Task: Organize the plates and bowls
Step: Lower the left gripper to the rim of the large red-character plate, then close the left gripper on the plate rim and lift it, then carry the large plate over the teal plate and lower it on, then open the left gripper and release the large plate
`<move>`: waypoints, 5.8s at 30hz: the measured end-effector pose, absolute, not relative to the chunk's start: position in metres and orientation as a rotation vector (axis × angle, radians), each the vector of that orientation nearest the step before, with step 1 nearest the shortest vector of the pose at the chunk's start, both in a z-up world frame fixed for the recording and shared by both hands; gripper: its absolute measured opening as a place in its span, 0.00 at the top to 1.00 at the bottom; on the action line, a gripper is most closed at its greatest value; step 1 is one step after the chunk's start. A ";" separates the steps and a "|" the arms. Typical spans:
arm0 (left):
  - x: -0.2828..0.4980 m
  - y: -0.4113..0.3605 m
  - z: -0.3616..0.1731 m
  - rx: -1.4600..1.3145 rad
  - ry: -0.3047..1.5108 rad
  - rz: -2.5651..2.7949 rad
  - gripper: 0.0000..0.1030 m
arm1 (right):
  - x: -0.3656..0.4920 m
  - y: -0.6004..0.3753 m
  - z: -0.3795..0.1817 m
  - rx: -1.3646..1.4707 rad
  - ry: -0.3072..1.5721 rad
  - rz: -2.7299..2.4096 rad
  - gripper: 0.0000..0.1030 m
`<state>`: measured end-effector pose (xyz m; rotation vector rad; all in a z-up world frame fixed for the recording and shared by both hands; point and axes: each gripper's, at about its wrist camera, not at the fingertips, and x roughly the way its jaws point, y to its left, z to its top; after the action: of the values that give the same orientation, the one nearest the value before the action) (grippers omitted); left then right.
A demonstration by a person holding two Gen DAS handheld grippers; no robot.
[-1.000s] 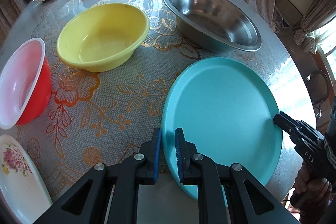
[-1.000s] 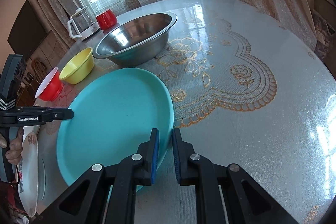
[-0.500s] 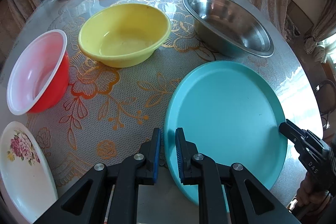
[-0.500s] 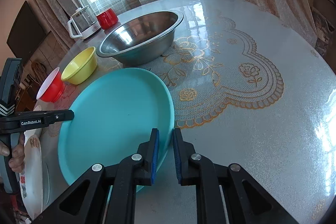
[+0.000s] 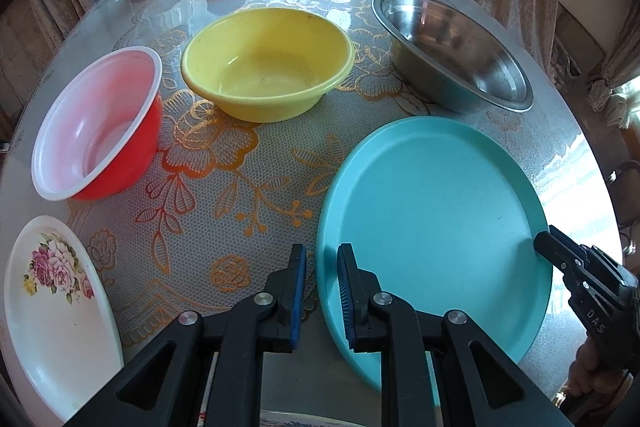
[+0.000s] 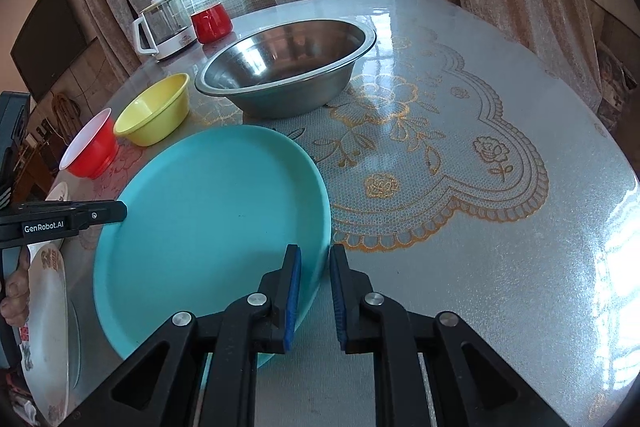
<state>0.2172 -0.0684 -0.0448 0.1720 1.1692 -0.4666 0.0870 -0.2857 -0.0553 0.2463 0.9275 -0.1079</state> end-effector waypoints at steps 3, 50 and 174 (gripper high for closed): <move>0.213 -0.071 -0.044 0.177 1.162 -0.457 0.82 | 0.087 -0.285 -0.055 0.242 0.924 -0.102 0.81; 0.077 0.147 0.020 -0.246 0.838 -0.277 0.81 | 0.066 -0.242 -0.008 0.260 0.799 0.210 0.65; 0.121 0.012 -0.024 -0.156 0.877 -0.458 0.64 | 0.061 -0.263 -0.006 0.111 0.754 0.090 0.65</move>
<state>0.1212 0.0125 -0.0238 -0.1562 0.8775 -0.4579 0.0609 -0.2629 -0.0061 0.1112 0.7536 0.0905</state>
